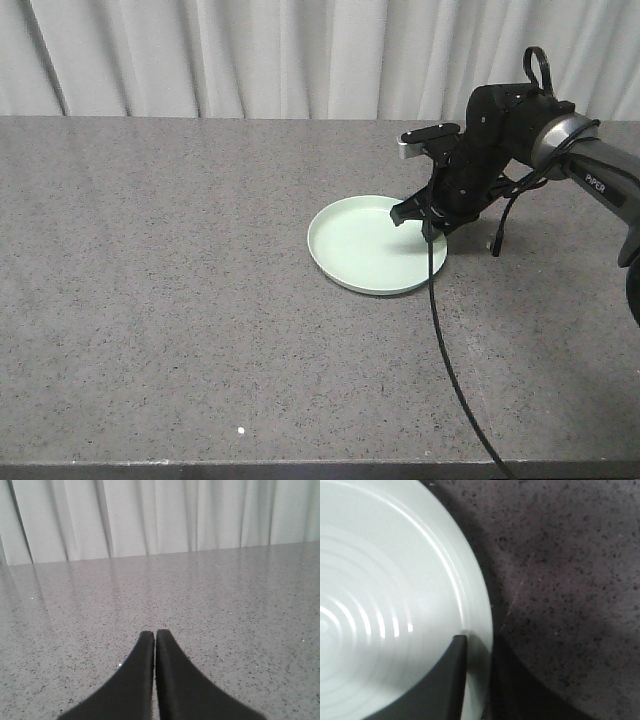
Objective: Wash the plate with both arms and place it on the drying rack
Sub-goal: 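Close the right gripper on the plate rim and lift it, then bring the held plate up in front of the robot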
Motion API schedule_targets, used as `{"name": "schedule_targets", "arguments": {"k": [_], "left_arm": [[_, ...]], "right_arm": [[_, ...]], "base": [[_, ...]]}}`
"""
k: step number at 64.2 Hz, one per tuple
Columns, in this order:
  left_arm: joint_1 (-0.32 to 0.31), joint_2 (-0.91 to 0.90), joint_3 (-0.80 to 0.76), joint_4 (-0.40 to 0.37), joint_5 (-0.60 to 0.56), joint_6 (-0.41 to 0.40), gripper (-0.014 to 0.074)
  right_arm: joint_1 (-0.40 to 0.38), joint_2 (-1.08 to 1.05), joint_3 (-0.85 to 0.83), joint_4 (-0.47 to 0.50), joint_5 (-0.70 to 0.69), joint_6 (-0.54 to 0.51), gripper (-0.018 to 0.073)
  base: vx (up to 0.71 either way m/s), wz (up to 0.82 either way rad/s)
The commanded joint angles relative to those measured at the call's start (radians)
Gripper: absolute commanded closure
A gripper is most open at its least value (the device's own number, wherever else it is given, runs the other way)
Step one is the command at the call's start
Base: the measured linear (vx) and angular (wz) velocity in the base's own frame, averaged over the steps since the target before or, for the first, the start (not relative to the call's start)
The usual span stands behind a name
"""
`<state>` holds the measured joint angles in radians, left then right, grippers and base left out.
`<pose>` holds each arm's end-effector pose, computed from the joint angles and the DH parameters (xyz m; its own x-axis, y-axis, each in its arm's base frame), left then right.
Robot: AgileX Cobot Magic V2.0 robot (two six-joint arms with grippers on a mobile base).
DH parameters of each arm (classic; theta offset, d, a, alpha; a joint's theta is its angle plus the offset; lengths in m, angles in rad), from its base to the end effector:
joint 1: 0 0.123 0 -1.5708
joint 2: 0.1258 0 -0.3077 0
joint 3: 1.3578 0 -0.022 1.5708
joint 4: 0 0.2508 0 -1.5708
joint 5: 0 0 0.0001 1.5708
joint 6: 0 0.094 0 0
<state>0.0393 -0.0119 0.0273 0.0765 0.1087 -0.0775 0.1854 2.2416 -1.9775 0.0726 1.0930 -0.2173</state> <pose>0.0367 0.0022 0.1944 -0.0365 -0.0029 -0.9993 -0.0476 0.9989 -0.0011 0.4889 0.0979 0.2261 -0.8855 -0.3517 -0.3036 -0.3709 0.9286 0.0061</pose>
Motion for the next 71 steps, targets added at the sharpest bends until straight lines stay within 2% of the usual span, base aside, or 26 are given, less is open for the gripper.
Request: {"name": "schedule_targets", "arguments": {"k": [1,15,21,42,55,71], "left_arm": [[0.001,-0.015,0.018,-0.009,-0.077,-0.004,0.0603],[0.001,-0.015,0.018,-0.009,-0.077,-0.004,0.0603],[0.001,-0.015,0.018,-0.009,-0.077,-0.004,0.0603],[0.001,-0.015,0.018,-0.009,-0.077,-0.004,0.0603],[0.001,-0.015,0.018,-0.009,-0.077,-0.004,0.0603],[0.001,-0.015,0.018,-0.009,-0.077,-0.004,0.0603]], "right_arm": [[-0.004,-0.053,-0.027,-0.008,-0.007,0.001,0.0576],[-0.009,-0.075,-0.035,0.0,0.011,0.002,0.057],[-0.024,-0.101,-0.066,0.033,0.036,-0.001,0.057],[-0.131,-0.295,-0.113,0.334,0.11,-0.114,0.057],[-0.151,-0.406,-0.112,0.414,0.193,-0.156,0.0568],[-0.151,-0.547,0.023,0.52,0.166,-0.22,0.0566]], "base": [[0.0,0.0],[0.0,0.0],[0.0,0.0],[0.0,0.0],[0.0,0.0],[0.0,0.0]]}}
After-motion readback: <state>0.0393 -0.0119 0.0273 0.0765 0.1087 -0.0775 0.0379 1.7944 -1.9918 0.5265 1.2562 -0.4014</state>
